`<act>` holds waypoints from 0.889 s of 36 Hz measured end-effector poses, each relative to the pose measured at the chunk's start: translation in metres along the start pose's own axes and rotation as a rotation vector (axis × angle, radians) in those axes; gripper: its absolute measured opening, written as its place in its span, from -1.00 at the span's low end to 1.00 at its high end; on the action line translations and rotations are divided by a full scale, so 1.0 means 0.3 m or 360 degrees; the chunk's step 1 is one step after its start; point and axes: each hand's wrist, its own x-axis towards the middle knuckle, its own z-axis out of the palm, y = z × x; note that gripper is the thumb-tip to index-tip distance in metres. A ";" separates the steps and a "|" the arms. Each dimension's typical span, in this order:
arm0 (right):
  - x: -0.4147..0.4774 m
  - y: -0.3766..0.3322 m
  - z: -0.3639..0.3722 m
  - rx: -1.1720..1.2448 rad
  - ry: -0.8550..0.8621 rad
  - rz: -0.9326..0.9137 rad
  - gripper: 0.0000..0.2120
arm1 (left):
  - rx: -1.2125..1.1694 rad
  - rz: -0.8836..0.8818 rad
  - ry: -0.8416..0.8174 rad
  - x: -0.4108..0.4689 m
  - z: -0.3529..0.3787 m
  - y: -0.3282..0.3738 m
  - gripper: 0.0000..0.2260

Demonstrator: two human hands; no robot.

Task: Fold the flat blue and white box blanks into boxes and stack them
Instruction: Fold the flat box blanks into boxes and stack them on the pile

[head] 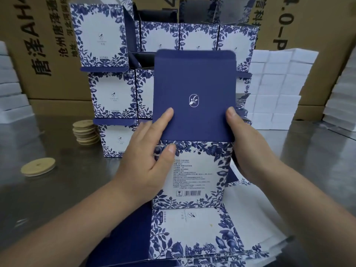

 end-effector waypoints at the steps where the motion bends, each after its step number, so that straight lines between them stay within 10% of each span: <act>1: 0.003 0.005 0.001 0.0015 0.0031 0.0005 -0.68 | -0.0032 -0.0003 0.0007 -0.001 0.000 0.002 -0.62; 19: 0.002 0.010 0.044 0.0283 0.0233 0.0182 -0.83 | -0.0504 -0.0535 0.0245 0.010 0.021 -0.026 -0.79; 25: 0.010 0.018 0.041 0.0189 0.0360 0.0155 -0.39 | -0.0515 -0.0454 0.0213 0.007 0.022 -0.040 -0.80; 32: -0.004 0.019 0.037 -0.0419 0.0377 -0.0098 -0.76 | -0.0586 -0.0440 0.0172 0.008 0.020 -0.057 -0.86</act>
